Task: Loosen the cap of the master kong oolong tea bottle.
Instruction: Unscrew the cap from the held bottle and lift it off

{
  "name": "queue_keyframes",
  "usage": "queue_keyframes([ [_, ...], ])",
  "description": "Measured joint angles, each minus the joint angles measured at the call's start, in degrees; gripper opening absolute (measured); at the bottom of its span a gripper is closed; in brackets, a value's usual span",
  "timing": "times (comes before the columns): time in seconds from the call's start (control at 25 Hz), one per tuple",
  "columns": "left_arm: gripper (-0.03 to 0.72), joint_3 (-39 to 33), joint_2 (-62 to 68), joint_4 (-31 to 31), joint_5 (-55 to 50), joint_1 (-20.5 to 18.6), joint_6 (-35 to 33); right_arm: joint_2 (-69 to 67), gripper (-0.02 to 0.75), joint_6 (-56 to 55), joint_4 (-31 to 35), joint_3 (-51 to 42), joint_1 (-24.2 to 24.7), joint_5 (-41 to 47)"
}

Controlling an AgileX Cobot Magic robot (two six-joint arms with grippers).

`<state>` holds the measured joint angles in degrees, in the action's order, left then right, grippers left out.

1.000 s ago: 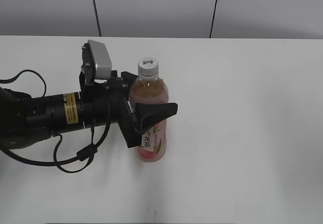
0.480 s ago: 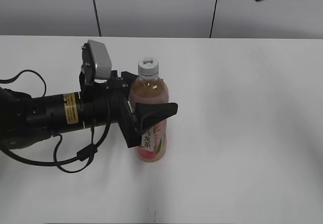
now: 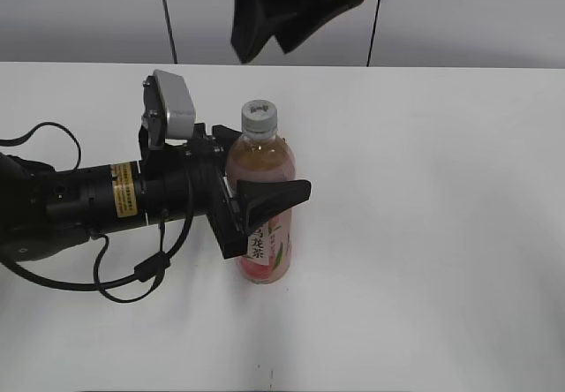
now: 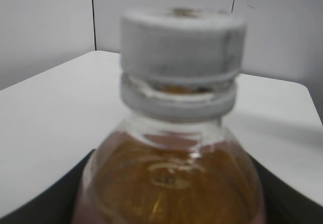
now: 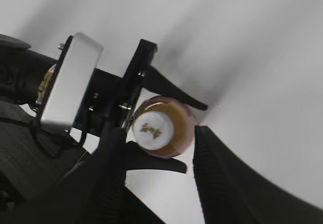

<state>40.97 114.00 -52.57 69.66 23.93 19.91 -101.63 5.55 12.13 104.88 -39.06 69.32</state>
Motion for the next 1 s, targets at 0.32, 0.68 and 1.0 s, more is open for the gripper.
queue_keyframes([
  [0.32,0.445,0.0,0.0,0.0,0.0,0.0,0.0,-2.1,0.333,-14.2,-8.4,0.0,-9.0,0.4],
  [0.68,0.445,0.0,0.0,-0.1,0.0,0.0,0.0,-2.5,0.431,-15.8,-11.5,0.0,-9.0,0.5],
  [1.0,0.445,0.0,0.0,-0.1,0.0,0.0,0.0,-6.6,0.439,-15.9,-12.1,0.0,-8.9,0.6],
])
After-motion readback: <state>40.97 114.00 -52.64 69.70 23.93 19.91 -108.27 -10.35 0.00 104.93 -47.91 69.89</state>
